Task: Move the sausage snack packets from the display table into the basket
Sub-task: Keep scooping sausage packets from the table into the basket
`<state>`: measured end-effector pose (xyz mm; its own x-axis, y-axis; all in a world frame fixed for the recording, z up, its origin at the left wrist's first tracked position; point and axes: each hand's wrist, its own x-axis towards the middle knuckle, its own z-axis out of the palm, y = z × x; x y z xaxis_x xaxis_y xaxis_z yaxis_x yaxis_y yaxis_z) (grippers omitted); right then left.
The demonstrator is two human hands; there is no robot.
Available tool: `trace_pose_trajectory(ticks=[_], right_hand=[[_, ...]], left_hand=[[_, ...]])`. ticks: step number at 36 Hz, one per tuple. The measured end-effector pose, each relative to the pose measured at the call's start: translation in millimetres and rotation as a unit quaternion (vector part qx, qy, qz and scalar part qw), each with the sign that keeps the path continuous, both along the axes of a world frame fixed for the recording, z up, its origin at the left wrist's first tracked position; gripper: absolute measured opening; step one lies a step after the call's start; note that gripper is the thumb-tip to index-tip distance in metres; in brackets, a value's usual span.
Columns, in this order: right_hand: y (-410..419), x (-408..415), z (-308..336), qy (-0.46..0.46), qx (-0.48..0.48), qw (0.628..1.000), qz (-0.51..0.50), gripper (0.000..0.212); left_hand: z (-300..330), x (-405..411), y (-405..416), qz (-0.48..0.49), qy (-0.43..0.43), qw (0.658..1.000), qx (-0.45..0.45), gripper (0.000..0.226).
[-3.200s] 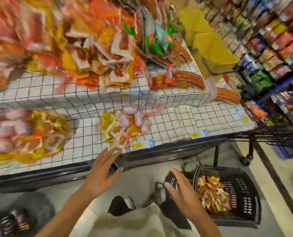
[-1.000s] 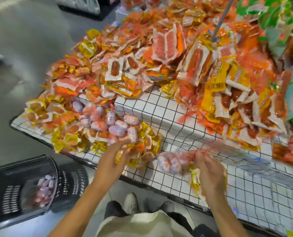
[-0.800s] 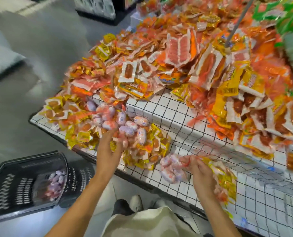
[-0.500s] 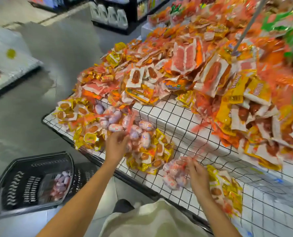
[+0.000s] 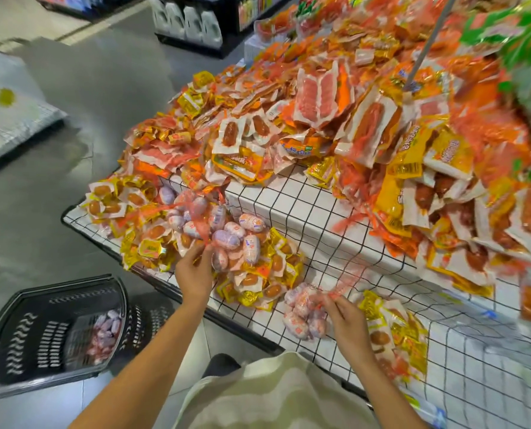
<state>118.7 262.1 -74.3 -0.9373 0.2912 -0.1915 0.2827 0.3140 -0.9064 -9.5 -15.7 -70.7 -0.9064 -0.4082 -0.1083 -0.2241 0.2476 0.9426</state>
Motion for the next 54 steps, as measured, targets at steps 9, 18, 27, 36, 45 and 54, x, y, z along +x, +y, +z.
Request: trace_pose_trajectory(ticks=[9,18,27,36,45,54], right_hand=[[-3,1,11,0.022,0.007,0.994,-0.109,0.023],[2,-15,57,0.089,-0.031,0.988,-0.123,0.031],[15,-20,109,0.166,-0.077,0.979,-0.093,0.026],[22,-32,108,0.131,-0.157,0.978,-0.028,0.034],[-16,-57,105,0.107,-0.185,0.976,0.049,0.027],[-66,-95,138,0.171,-0.209,0.953,0.137,0.028]], left_hand=[[30,-3,13,-0.031,0.081,0.996,-0.003,0.031],[95,-7,38,-0.113,0.183,0.977,-0.001,0.027],[118,18,21,-0.026,0.204,0.978,0.018,0.021],[134,56,7,0.024,0.179,0.982,0.047,0.029],[119,71,-5,0.036,0.143,0.981,0.123,0.019],[99,79,-28,0.034,0.122,0.986,0.11,0.031]])
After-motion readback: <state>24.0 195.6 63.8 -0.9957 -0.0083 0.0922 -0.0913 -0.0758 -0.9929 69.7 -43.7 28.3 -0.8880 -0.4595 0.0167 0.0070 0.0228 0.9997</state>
